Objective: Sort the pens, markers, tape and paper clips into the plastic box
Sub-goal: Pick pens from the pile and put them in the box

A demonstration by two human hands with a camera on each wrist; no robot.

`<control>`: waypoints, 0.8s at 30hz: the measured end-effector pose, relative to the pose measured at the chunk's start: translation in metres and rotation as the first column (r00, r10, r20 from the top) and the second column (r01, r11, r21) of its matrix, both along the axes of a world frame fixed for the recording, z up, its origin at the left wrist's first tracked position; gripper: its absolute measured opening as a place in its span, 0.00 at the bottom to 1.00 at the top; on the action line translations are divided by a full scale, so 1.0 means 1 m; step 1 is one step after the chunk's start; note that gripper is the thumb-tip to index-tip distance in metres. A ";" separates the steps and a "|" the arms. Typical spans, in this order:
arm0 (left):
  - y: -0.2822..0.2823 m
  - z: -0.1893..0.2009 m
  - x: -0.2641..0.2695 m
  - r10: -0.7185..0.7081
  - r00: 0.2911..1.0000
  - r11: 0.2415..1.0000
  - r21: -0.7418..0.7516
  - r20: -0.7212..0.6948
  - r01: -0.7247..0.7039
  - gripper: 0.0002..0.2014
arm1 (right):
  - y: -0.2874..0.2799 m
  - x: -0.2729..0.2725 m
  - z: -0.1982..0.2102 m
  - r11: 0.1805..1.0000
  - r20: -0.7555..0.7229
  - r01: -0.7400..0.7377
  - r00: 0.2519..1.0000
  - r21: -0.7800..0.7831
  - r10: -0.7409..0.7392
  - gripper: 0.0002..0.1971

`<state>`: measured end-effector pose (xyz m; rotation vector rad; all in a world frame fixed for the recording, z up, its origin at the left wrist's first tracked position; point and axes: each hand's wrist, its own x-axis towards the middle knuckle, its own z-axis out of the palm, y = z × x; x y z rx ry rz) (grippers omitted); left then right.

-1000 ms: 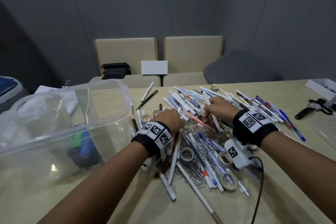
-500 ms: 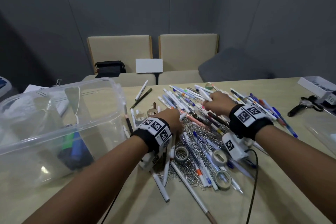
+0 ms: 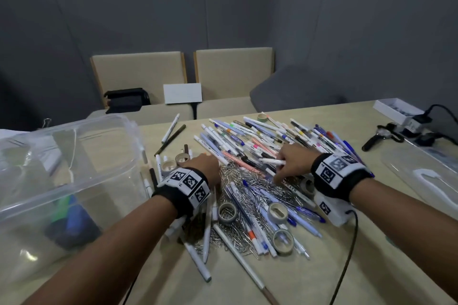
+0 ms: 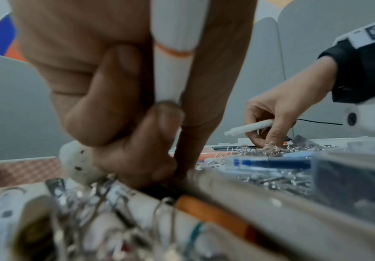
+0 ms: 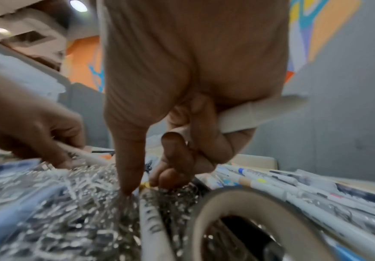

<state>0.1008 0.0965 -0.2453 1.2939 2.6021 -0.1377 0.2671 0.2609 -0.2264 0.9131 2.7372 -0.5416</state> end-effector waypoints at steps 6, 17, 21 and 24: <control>0.005 0.007 0.000 -0.058 0.998 0.998 0.017 0.027 0.058 0.08 | -0.016 -0.001 -0.006 0.980 0.025 -0.040 0.999 0.197 0.036 0.18; 0.018 0.046 -0.014 -0.039 0.919 0.883 0.444 0.392 -0.152 0.16 | -0.006 -0.004 -0.001 0.998 -0.169 0.031 0.985 -0.048 -0.039 0.13; 0.029 0.052 -0.017 -0.097 0.839 0.843 0.493 0.535 -0.217 0.14 | 0.003 -0.007 0.022 0.911 -0.409 0.079 0.875 -0.406 -0.258 0.07; 0.039 0.050 -0.013 -0.134 0.675 0.771 0.505 0.725 -0.389 0.08 | 0.019 -0.010 0.031 0.898 -0.527 0.111 0.776 -0.426 -0.346 0.10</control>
